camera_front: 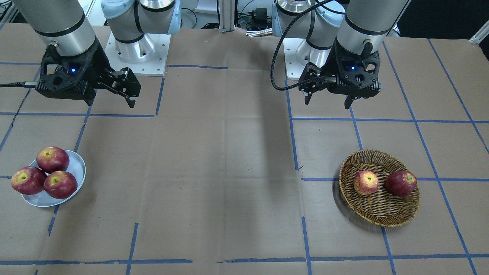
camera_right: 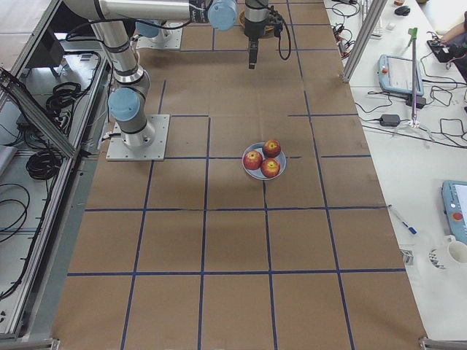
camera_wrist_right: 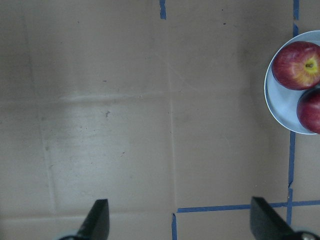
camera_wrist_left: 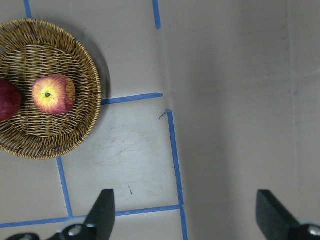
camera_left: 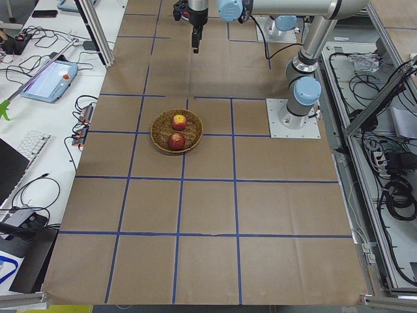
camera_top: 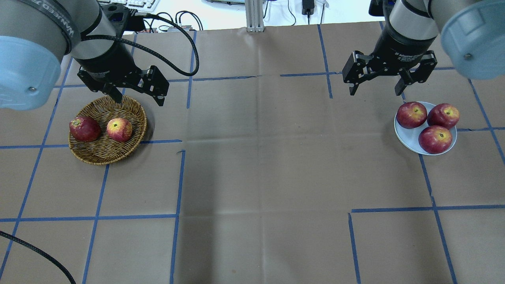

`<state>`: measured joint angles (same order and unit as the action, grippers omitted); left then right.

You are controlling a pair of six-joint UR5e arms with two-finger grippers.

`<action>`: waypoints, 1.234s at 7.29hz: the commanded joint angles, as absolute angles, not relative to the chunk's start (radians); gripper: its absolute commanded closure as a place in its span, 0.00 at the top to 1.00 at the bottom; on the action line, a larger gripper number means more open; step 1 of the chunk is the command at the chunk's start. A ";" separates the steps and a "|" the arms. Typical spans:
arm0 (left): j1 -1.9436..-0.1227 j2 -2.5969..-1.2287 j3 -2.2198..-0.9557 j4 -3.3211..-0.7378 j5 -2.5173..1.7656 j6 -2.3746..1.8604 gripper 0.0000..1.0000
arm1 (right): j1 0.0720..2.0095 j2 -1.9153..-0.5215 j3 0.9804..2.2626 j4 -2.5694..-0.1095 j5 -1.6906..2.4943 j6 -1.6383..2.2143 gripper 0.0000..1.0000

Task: Transfer apple from basket to plate
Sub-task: 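Lower the left gripper toward the yellow-red apple in the wicker basket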

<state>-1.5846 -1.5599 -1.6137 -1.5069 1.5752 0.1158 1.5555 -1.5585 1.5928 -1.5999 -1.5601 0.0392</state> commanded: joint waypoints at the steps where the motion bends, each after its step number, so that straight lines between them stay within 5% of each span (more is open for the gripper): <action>1: -1.583 -1.559 -1.612 -1.502 1.572 0.104 0.99 | 1.555 -1.559 1.594 -1.600 -1.560 0.040 1.00; 9: -1.449 -1.672 -1.614 -1.474 1.681 0.132 0.98 | 1.555 -1.560 1.592 -1.600 -1.560 0.040 1.00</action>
